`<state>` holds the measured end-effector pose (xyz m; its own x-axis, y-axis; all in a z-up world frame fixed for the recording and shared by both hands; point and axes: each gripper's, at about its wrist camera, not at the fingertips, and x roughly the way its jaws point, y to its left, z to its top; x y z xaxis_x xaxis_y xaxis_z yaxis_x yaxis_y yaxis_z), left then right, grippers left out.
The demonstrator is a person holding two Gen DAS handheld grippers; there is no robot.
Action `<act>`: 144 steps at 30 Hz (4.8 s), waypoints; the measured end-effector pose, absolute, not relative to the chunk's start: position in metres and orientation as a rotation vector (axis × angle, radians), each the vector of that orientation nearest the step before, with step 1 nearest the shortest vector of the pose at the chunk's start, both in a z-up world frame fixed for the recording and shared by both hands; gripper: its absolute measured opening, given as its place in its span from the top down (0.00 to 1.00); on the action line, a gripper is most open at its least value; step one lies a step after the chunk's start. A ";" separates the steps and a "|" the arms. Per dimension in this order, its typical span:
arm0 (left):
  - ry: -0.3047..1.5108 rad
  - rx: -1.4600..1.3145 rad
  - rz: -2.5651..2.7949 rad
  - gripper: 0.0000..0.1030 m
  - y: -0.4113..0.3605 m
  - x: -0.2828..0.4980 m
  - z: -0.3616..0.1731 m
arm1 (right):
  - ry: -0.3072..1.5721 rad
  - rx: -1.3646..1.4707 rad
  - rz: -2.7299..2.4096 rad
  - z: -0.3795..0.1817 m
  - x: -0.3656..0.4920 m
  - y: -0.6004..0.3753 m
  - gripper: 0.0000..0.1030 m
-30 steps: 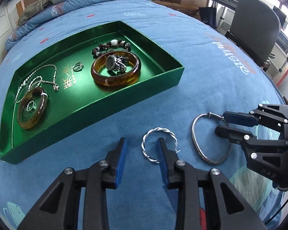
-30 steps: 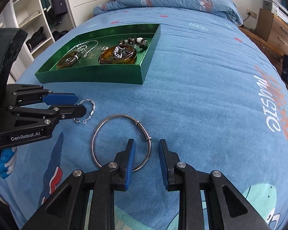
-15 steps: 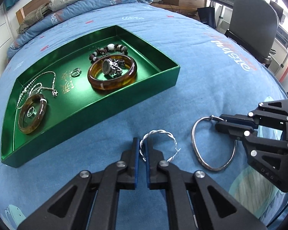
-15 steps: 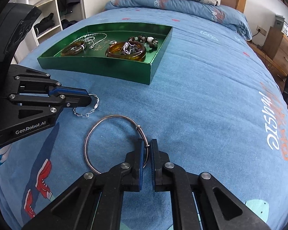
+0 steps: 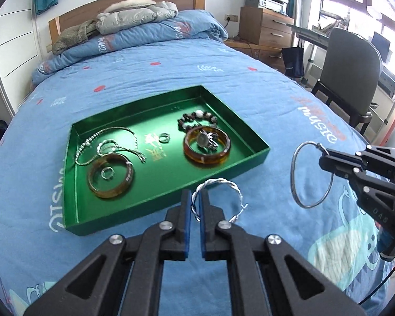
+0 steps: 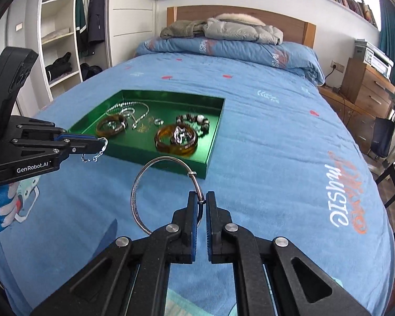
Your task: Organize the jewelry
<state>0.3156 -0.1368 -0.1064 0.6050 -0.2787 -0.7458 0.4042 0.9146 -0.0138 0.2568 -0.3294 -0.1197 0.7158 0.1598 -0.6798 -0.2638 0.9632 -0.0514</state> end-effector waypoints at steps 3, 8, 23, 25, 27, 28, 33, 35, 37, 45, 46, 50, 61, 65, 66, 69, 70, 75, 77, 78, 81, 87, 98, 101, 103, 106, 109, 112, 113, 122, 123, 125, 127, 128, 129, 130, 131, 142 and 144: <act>0.821 0.140 -0.350 0.95 -0.119 0.341 -0.098 | 0.704 -0.128 0.216 -0.103 0.282 -0.318 0.94; 0.859 0.085 -0.292 0.95 -0.095 0.403 -0.102 | 0.685 -0.056 0.204 -0.093 0.346 -0.296 0.94; 1.003 0.110 -0.221 0.95 -0.106 0.509 -0.168 | 0.916 0.002 0.110 -0.173 0.489 -0.267 0.94; 1.012 0.133 -0.215 0.95 -0.109 0.511 -0.172 | 0.941 0.010 0.109 -0.179 0.493 -0.270 0.94; 1.022 0.136 -0.211 0.95 -0.111 0.511 -0.171 | 0.954 0.012 0.107 -0.181 0.494 -0.270 0.94; 1.033 0.137 -0.210 0.94 -0.111 0.512 -0.171 | 0.959 0.017 0.106 -0.181 0.493 -0.271 0.94; 1.038 0.052 -0.236 0.94 -0.102 0.508 -0.161 | 0.943 0.047 0.107 -0.168 0.483 -0.276 0.68; 1.021 0.018 -0.255 0.94 -0.096 0.501 -0.149 | 0.917 0.048 0.112 -0.156 0.474 -0.277 0.68; 0.991 0.008 -0.256 0.85 -0.089 0.489 -0.132 | 0.891 0.043 0.108 -0.141 0.461 -0.279 0.68; 0.838 -0.039 -0.241 0.60 -0.053 0.399 -0.058 | 0.758 0.070 0.125 -0.071 0.372 -0.286 0.49; 0.822 -0.043 -0.240 0.56 -0.050 0.385 -0.051 | 0.744 0.072 0.128 -0.064 0.357 -0.284 0.47; 0.746 -0.026 -0.231 0.54 -0.041 0.321 -0.030 | 0.697 0.073 0.146 -0.045 0.299 -0.271 0.36; 0.666 0.046 -0.128 0.54 -0.023 0.162 -0.018 | 0.626 0.028 0.119 -0.030 0.145 -0.247 0.07; 0.635 0.070 -0.079 0.53 -0.015 0.121 -0.011 | 0.594 0.008 0.097 -0.022 0.106 -0.245 0.00; 0.630 0.069 -0.074 0.53 -0.012 0.113 -0.009 | 0.584 0.005 0.091 -0.020 0.097 -0.244 0.00; 0.606 0.057 -0.062 0.53 -0.003 0.086 -0.003 | 0.558 -0.003 0.084 -0.014 0.076 -0.242 0.00; 0.598 0.059 -0.064 0.53 -0.001 0.077 -0.001 | 0.549 -0.005 0.081 -0.013 0.069 -0.240 0.00; 0.552 0.074 -0.048 0.52 0.007 0.044 0.005 | 0.521 -0.023 0.067 -0.010 0.044 -0.238 0.00; 0.540 0.072 -0.043 0.52 0.009 0.036 0.007 | 0.517 -0.021 0.059 -0.010 0.037 -0.239 0.00; 0.531 0.072 -0.036 0.52 0.010 0.032 0.007 | 0.516 -0.018 0.056 -0.011 0.035 -0.240 0.00; 0.511 0.073 -0.028 0.51 0.012 0.021 0.009 | 0.514 -0.012 0.040 -0.015 0.028 -0.242 0.00; 0.484 0.077 -0.019 0.46 0.012 0.010 0.006 | 0.498 -0.006 -0.005 -0.020 0.020 -0.253 0.00; 0.494 0.070 -0.020 0.44 0.009 0.012 -0.003 | 0.500 -0.013 -0.038 -0.036 0.021 -0.259 0.00; 0.496 0.076 -0.020 0.44 0.006 0.013 -0.005 | 0.507 -0.022 -0.042 -0.040 0.023 -0.259 0.00; 0.497 0.078 -0.020 0.44 0.005 0.013 -0.006 | 0.514 -0.022 -0.044 -0.043 0.025 -0.259 0.00; 0.502 0.082 -0.025 0.44 0.003 0.014 -0.008 | 0.525 -0.016 -0.050 -0.048 0.027 -0.262 0.00; 0.507 0.084 -0.029 0.44 0.002 0.016 -0.010 | 0.536 -0.008 -0.057 -0.052 0.030 -0.266 0.00; 0.515 0.087 -0.033 0.44 0.001 0.018 -0.013 | 0.545 0.002 -0.065 -0.057 0.033 -0.270 0.00; 0.517 0.088 -0.035 0.44 0.001 0.019 -0.015 | 0.548 0.005 -0.066 -0.058 0.034 -0.271 0.00; 0.545 0.101 -0.040 0.44 -0.004 0.026 -0.025 | 0.567 0.003 -0.078 -0.066 0.039 -0.275 0.00; 0.548 0.102 -0.040 0.44 -0.004 0.027 -0.026 | 0.567 0.003 -0.078 -0.066 0.039 -0.275 0.00; 0.555 0.106 -0.040 0.44 -0.004 0.028 -0.028 | 0.565 0.000 -0.080 -0.066 0.039 -0.275 0.00; 0.563 0.108 -0.040 0.44 -0.004 0.030 -0.031 | 0.563 -0.005 -0.084 -0.067 0.039 -0.275 0.00; 0.568 0.108 -0.040 0.44 -0.004 0.031 -0.032 | 0.563 -0.006 -0.085 -0.068 0.039 -0.275 0.00; 0.573 0.108 -0.040 0.44 -0.004 0.031 -0.034 | 0.564 -0.006 -0.086 -0.068 0.039 -0.275 0.00; 0.578 0.107 -0.039 0.44 -0.003 0.032 -0.035 | 0.565 -0.007 -0.086 -0.068 0.039 -0.276 0.00; 0.582 0.106 -0.039 0.44 -0.003 0.033 -0.036 | 0.567 -0.007 -0.088 -0.068 0.040 -0.277 0.00; 0.593 0.099 -0.039 0.44 -0.001 0.034 -0.039 | 0.579 -0.006 -0.093 -0.072 0.040 -0.278 0.00; 0.593 0.099 -0.038 0.44 -0.001 0.034 -0.039 | 0.579 -0.007 -0.093 -0.072 0.040 -0.278 0.00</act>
